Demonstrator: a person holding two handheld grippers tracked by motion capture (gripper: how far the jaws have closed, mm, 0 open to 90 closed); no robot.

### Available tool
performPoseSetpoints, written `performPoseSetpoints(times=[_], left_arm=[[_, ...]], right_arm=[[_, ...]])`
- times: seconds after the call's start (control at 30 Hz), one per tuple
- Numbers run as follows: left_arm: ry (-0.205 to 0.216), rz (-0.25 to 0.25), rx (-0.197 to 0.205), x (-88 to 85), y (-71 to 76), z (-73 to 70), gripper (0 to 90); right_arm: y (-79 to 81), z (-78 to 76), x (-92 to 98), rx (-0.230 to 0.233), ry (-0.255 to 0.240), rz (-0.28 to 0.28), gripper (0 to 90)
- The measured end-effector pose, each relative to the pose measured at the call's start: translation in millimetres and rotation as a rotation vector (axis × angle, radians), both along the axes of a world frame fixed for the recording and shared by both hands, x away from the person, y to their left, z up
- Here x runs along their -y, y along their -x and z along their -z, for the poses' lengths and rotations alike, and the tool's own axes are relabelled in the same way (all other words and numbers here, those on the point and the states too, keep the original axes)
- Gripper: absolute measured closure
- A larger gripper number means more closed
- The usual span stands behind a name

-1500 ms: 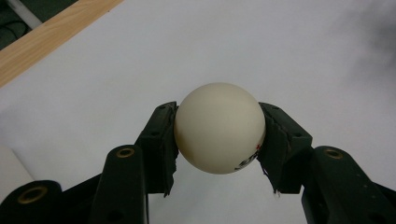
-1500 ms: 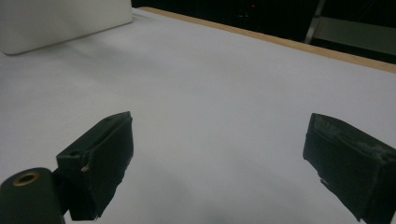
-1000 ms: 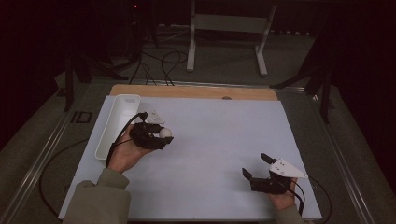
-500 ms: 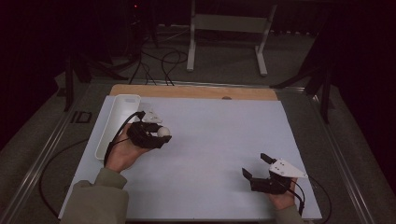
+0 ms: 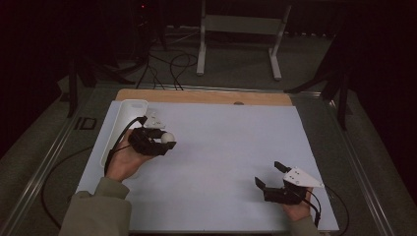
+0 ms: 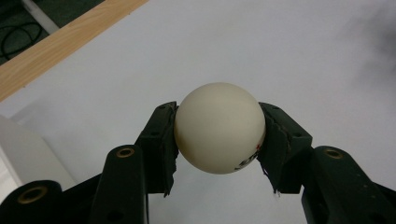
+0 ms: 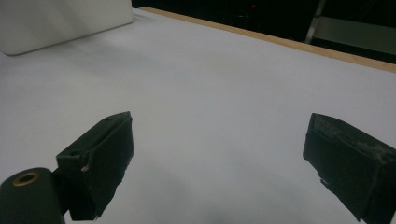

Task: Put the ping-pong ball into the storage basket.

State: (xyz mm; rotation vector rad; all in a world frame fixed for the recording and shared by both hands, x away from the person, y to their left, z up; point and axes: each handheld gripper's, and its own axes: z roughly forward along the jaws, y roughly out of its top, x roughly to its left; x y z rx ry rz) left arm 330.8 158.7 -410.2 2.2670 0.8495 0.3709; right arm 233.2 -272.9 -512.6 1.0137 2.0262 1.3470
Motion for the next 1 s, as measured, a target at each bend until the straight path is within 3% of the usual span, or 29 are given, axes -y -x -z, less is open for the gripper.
performPoseSetpoints(times=[1.0], left_arm=[[-0.016,-0.037,0.013,-18.9,2.9,-2.5,51.3]], right_arm=[[0.0,0.1,-0.1,0.0,0.0,0.0,8.3]])
